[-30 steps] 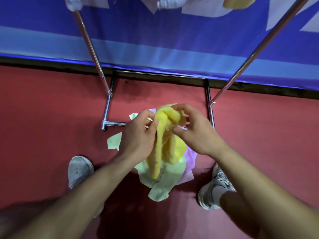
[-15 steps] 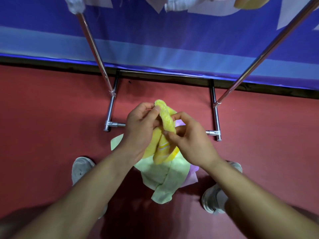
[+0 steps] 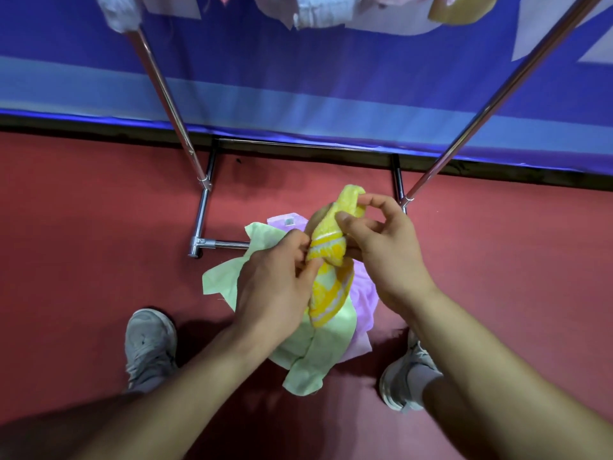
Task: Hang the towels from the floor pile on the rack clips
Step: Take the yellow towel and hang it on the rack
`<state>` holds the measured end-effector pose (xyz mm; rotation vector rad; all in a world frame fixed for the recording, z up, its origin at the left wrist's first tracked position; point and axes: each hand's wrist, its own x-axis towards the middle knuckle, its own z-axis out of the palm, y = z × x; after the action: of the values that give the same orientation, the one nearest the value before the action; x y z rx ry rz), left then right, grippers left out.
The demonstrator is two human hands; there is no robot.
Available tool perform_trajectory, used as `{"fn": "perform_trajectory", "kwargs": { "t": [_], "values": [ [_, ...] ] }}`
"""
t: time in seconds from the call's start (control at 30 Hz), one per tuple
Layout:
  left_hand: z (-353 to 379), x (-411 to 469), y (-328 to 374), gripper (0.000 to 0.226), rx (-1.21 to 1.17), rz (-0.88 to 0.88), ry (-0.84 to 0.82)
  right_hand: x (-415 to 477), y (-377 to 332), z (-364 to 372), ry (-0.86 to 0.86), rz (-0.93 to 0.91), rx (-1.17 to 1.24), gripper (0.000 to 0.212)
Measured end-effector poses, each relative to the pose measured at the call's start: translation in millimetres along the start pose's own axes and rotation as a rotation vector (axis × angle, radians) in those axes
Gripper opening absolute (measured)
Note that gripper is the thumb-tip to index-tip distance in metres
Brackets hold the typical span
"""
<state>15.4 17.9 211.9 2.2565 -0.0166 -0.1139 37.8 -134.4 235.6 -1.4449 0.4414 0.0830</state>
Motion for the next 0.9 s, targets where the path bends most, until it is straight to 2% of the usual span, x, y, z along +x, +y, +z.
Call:
{"fn": "perform_trajectory", "kwargs": {
  "t": [0.07,0.17,0.23,0.3,0.37,0.43,0.5,0.6,0.67,0.73,0.9],
  "values": [
    [-0.1,3.5,-0.3,0.014,-0.032,0.030,0.036,0.5,-4.7,-4.2,-0.054,-0.018,-0.028,0.022],
    [-4.6,11.9,-1.2,0.019,-0.088,0.044,0.086,0.8,-6.2,-15.1,-0.229,-0.096,-0.226,0.022],
    [-7.9,17.4,-3.4,0.020,-0.155,0.013,0.093,-5.4,-3.3,-20.4,-0.384,-0.117,-0.370,0.034],
    [-9.4,23.6,-4.4,0.024,-0.237,-0.039,0.103,-11.6,2.3,-22.7,-0.464,-0.111,-0.434,0.045],
    [-9.1,25.3,-4.2,0.028,-0.290,-0.115,0.137,-12.4,8.2,-23.1,-0.449,-0.149,-0.473,0.041],
    [-9.8,21.4,2.8,0.026,-0.300,-0.160,0.141,-9.4,10.8,-24.9,-0.356,-0.181,-0.497,0.026],
    [-11.3,13.2,9.1,0.047,-0.368,-0.157,0.056,-5.0,9.3,-27.1,-0.273,-0.181,-0.515,0.013],
    [-9.9,-2.7,16.7,0.090,-0.352,-0.051,-0.119,-0.1,5.7,-28.1,-0.199,-0.184,-0.489,0.018],
    [-5.6,-10.1,17.7,0.104,-0.225,0.032,-0.158,-1.5,3.8,-26.5,-0.170,-0.197,-0.469,0.022],
    [-2.8,-9.4,15.7,0.102,-0.154,0.058,-0.122,-3.3,4.5,-24.4,-0.150,-0.211,-0.495,0.023],
    [-8.8,2.4,13.0,0.065,-0.191,-0.075,0.012,2.8,5.7,-26.3,-0.145,-0.199,-0.529,0.023]
  ]
}}
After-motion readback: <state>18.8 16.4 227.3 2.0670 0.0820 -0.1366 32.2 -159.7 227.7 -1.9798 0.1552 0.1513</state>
